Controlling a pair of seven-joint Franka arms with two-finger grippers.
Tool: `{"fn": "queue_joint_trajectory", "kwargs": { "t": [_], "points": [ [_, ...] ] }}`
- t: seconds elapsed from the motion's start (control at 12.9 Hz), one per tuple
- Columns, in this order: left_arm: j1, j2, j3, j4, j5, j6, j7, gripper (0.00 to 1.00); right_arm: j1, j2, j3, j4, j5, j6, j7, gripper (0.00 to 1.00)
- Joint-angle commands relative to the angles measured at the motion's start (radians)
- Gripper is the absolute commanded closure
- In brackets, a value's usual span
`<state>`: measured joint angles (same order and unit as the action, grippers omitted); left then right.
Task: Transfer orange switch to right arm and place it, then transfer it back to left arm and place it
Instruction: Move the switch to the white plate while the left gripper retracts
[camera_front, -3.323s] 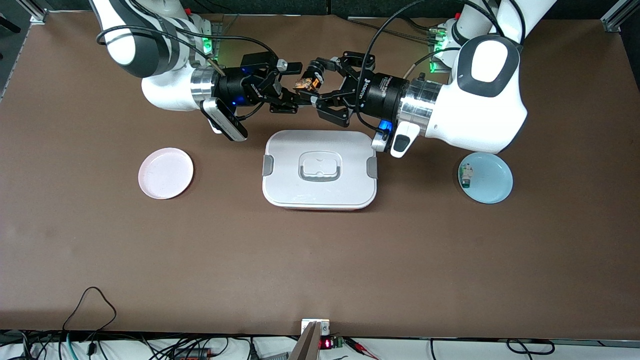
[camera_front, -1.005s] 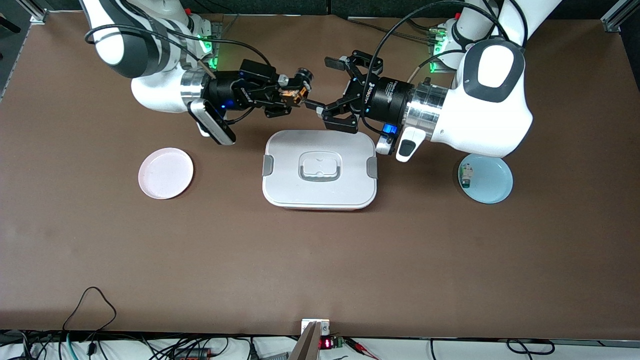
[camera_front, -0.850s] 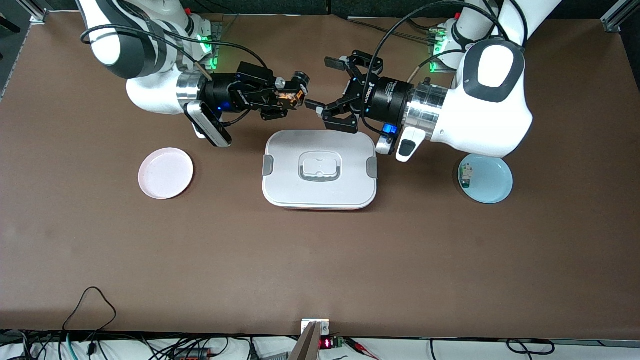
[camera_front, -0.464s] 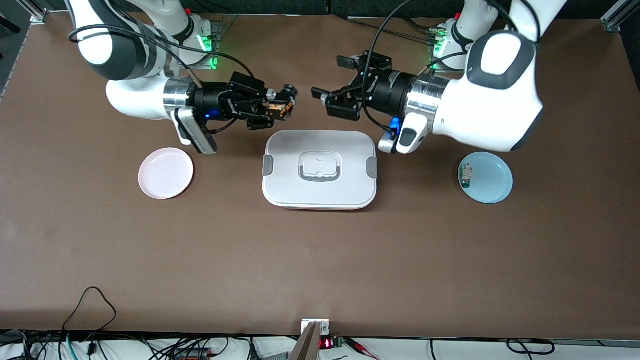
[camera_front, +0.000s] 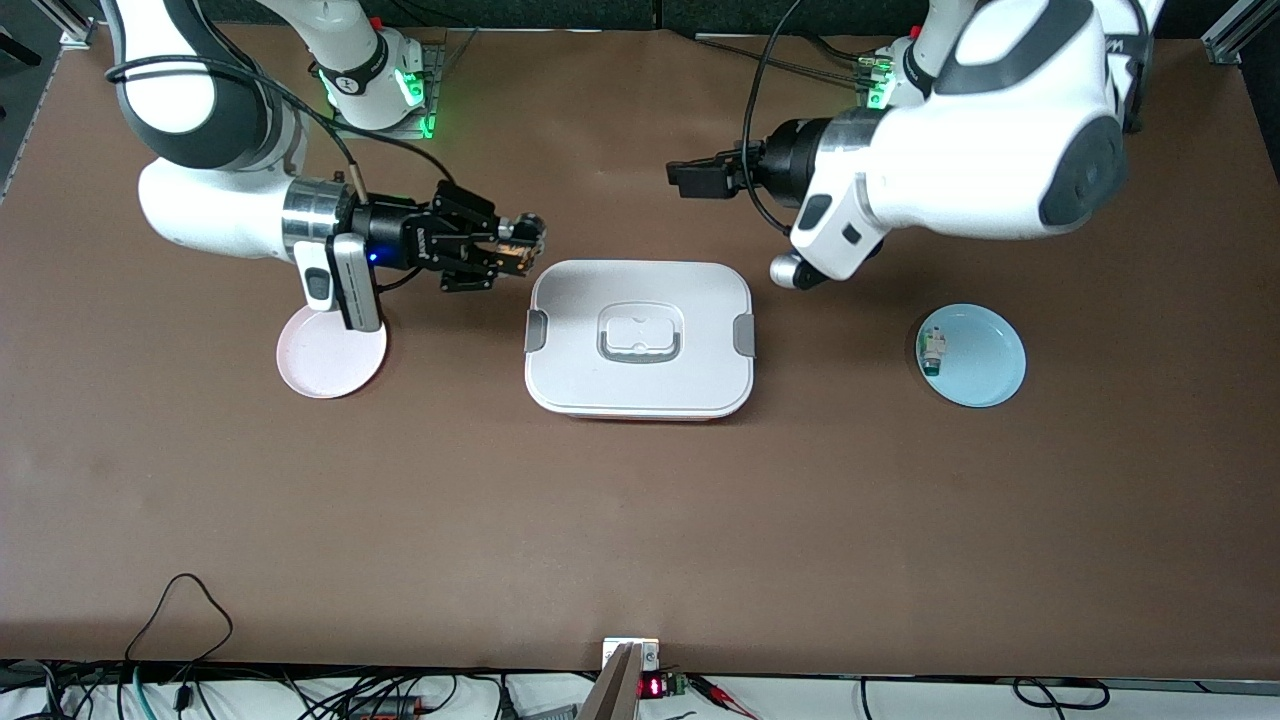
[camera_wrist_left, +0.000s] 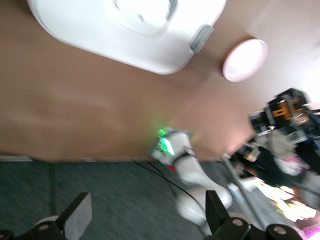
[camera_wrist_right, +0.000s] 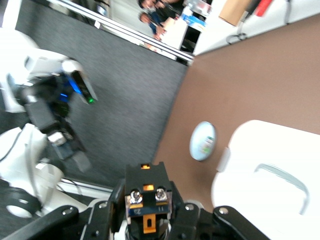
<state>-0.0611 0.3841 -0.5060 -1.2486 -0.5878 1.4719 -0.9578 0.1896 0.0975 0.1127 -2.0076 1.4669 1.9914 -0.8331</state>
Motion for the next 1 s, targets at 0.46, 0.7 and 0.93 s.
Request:
{"fn": "queue_joint_trajectory", "kwargs": {
  "t": [0.46,0.7,0.93],
  "points": [
    [0.021,-0.091,-0.080,0.018,0.612,-0.197,0.292,0.00,-0.128,0.070,0.008,0.061,-0.526,0.001,-0.001,0.70],
    [0.107,-0.103,-0.092,0.012,0.626,-0.199,0.379,0.00,-0.156,0.074,0.008,0.090,-0.777,0.000,-0.001,0.70],
    [0.148,-0.111,-0.089,0.008,0.626,-0.199,0.461,0.00,-0.173,0.073,0.008,0.095,-0.949,-0.002,-0.003,0.70]
  ]
}}
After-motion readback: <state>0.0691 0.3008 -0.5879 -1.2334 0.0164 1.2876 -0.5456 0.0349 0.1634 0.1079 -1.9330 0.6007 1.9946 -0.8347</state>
